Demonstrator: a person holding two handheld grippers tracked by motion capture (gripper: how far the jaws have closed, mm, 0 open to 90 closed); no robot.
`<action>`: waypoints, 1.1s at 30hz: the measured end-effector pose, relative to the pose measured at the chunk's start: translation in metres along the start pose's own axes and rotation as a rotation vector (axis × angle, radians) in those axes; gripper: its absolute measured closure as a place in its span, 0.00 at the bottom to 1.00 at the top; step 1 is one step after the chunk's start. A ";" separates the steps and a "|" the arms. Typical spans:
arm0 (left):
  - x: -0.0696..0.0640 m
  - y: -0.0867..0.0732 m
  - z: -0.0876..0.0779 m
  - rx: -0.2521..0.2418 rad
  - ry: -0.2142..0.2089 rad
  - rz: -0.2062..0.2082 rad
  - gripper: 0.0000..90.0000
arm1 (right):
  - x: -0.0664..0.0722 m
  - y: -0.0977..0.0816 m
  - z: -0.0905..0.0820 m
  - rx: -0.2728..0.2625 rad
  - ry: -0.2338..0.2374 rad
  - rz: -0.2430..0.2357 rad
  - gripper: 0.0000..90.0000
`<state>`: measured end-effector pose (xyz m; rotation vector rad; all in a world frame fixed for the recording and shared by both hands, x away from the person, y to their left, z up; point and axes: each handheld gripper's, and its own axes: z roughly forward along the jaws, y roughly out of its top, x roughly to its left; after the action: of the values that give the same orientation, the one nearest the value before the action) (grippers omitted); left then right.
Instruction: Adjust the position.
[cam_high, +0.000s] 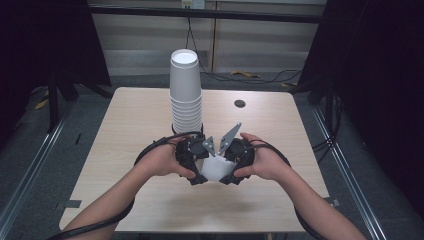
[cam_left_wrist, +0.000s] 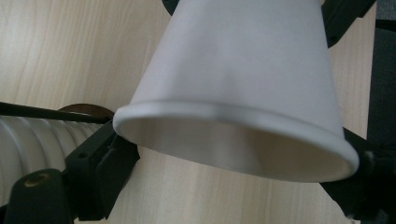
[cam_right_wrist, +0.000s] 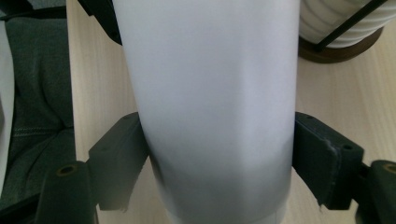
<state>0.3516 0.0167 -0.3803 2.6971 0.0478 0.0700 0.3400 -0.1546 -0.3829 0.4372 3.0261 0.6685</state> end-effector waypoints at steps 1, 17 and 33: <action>0.000 0.000 0.000 0.001 0.003 0.003 0.14 | -0.001 -0.001 0.001 0.009 0.008 -0.023 0.26; 0.001 -0.013 -0.002 -0.116 -0.002 0.071 0.10 | 0.000 -0.013 0.000 -0.058 0.026 -0.019 0.27; 0.008 -0.028 -0.013 -0.229 -0.019 -0.018 0.13 | -0.008 -0.032 -0.008 -0.123 0.035 0.032 0.27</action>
<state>0.3585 0.0475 -0.3803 2.4676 0.0546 0.0417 0.3388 -0.1883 -0.3890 0.4759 2.9937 0.8672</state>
